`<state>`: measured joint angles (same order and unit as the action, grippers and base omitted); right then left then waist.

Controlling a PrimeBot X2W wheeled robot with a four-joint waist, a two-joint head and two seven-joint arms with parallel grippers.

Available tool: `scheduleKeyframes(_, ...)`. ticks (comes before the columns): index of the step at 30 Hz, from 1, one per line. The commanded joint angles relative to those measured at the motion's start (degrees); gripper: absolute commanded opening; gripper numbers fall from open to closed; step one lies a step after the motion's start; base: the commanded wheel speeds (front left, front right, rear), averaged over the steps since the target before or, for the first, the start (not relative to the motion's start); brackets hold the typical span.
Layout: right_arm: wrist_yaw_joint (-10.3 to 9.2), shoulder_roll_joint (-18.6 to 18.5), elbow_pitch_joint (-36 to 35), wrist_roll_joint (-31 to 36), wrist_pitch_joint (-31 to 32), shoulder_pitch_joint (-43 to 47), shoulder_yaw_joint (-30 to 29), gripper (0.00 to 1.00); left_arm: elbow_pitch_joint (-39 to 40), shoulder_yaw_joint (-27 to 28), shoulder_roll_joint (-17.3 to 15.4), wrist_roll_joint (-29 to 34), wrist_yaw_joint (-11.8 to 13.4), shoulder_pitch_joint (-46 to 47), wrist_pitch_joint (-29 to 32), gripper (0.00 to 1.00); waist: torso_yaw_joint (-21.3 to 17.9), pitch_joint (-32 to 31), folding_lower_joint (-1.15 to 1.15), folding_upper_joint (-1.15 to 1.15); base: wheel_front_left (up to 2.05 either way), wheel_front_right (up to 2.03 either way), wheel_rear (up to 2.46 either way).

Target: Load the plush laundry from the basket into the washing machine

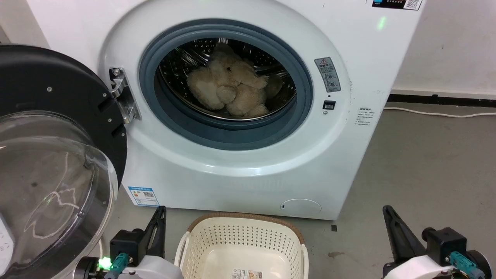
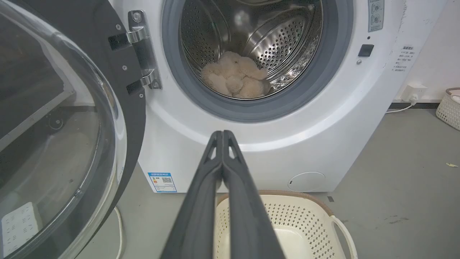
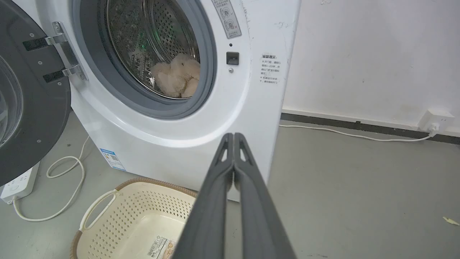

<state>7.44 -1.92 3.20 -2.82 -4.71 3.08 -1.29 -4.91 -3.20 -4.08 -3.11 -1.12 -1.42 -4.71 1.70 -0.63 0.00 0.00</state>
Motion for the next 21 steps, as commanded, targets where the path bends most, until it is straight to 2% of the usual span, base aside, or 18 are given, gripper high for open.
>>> scheduleKeyframes(1,0.03,-0.09,-0.56,0.55,0.26,-1.02,0.17,0.00,0.60,0.28,0.26,0.34,0.46,0.69,0.29,0.00,-0.05,0.02,0.00,0.00,0.00,0.00,0.00)
scheduleKeyframes(21,0.04,-0.11,-1.96,1.75,2.62,-2.12,0.76,0.00,2.88,1.83,0.76,1.81,0.81,1.07,2.63,0.00,-0.93,0.35,0.00,0.00,0.00,0.00,0.00)
